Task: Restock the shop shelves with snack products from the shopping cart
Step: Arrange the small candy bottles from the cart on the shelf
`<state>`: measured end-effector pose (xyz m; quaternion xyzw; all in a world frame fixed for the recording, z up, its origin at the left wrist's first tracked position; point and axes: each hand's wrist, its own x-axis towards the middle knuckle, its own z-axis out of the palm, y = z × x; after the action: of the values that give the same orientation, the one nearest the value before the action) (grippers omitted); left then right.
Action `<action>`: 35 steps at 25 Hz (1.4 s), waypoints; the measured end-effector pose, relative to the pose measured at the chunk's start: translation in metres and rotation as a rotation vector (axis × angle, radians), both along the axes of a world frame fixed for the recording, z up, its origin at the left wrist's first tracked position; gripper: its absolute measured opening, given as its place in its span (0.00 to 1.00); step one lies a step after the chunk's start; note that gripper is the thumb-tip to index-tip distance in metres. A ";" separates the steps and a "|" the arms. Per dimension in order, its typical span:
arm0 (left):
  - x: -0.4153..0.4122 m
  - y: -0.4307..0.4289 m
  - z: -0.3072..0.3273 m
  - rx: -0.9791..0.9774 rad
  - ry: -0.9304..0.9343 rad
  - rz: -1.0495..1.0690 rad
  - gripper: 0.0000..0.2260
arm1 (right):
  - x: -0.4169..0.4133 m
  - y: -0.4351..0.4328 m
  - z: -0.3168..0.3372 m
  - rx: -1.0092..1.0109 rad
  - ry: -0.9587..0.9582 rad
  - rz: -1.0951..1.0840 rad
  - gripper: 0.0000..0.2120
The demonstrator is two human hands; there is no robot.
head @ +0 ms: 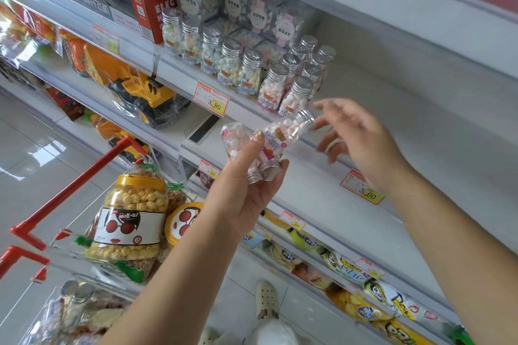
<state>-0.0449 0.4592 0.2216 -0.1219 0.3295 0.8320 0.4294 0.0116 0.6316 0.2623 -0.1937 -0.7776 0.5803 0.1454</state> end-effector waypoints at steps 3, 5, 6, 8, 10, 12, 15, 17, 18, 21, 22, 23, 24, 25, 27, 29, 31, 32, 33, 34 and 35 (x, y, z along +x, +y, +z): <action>0.009 0.009 0.005 0.014 0.025 -0.029 0.30 | 0.009 -0.019 0.001 -0.135 -0.030 0.087 0.25; 0.012 0.013 0.007 0.022 0.032 -0.045 0.29 | 0.011 -0.020 -0.001 -0.169 0.019 0.053 0.24; 0.012 0.014 0.007 0.021 0.023 -0.047 0.28 | 0.013 -0.018 -0.002 -0.203 0.039 0.042 0.23; 0.012 0.016 0.006 0.014 -0.014 -0.037 0.23 | 0.017 -0.005 -0.003 -0.291 0.105 -0.012 0.24; 0.009 0.014 0.004 0.000 -0.038 -0.027 0.22 | 0.019 0.015 0.004 -0.223 0.174 -0.126 0.24; 0.006 0.011 0.001 -0.016 -0.042 -0.016 0.23 | 0.012 0.044 0.011 0.145 0.104 -0.273 0.21; 0.001 0.008 -0.002 -0.035 -0.047 -0.002 0.23 | -0.018 0.091 0.006 0.571 -0.150 -0.332 0.20; -0.001 0.006 -0.003 -0.030 -0.040 -0.002 0.24 | -0.041 0.110 -0.004 0.547 -0.182 -0.298 0.20; -0.003 0.006 -0.004 -0.035 -0.033 0.001 0.24 | -0.053 0.116 -0.009 0.483 -0.160 -0.291 0.21; -0.007 0.002 -0.008 -0.054 -0.022 0.026 0.24 | -0.077 0.121 -0.005 0.173 -0.099 -0.267 0.18; -0.009 -0.001 -0.009 -0.054 -0.016 0.035 0.24 | -0.082 0.121 -0.002 0.075 -0.087 -0.268 0.13; -0.010 -0.004 -0.009 -0.054 -0.010 0.045 0.23 | -0.084 0.120 0.001 -0.009 -0.084 -0.275 0.07; -0.012 -0.006 -0.010 -0.049 -0.011 0.055 0.23 | -0.087 0.121 0.003 -0.070 -0.086 -0.283 0.02; -0.014 -0.009 -0.010 -0.045 -0.015 0.067 0.23 | -0.090 0.123 0.004 -0.091 -0.097 -0.291 0.04; -0.017 -0.011 -0.011 -0.037 -0.013 0.086 0.22 | -0.099 0.127 0.005 -0.124 -0.100 -0.300 0.06; -0.020 -0.011 -0.011 -0.028 -0.005 0.101 0.22 | -0.113 0.129 0.009 -0.147 -0.096 -0.285 0.05; -0.022 -0.012 -0.012 -0.020 -0.002 0.108 0.23 | -0.129 0.127 0.013 -0.181 -0.092 -0.279 0.04; -0.023 -0.012 -0.012 -0.017 -0.002 0.107 0.23 | -0.137 0.126 0.013 -0.199 -0.096 -0.269 0.04; -0.024 -0.012 -0.013 -0.021 -0.002 0.106 0.23 | -0.144 0.124 0.014 -0.214 -0.107 -0.257 0.05; -0.024 -0.012 -0.013 -0.026 -0.001 0.104 0.24 | -0.152 0.122 0.014 -0.234 -0.116 -0.245 0.06; -0.024 -0.012 -0.014 -0.028 0.000 0.104 0.25 | -0.158 0.119 0.015 -0.240 -0.135 -0.232 0.07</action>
<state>-0.0691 0.4475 0.2074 -0.1448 0.3346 0.8485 0.3836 -0.1462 0.7505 0.2778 -0.3363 -0.6833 0.6339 0.1347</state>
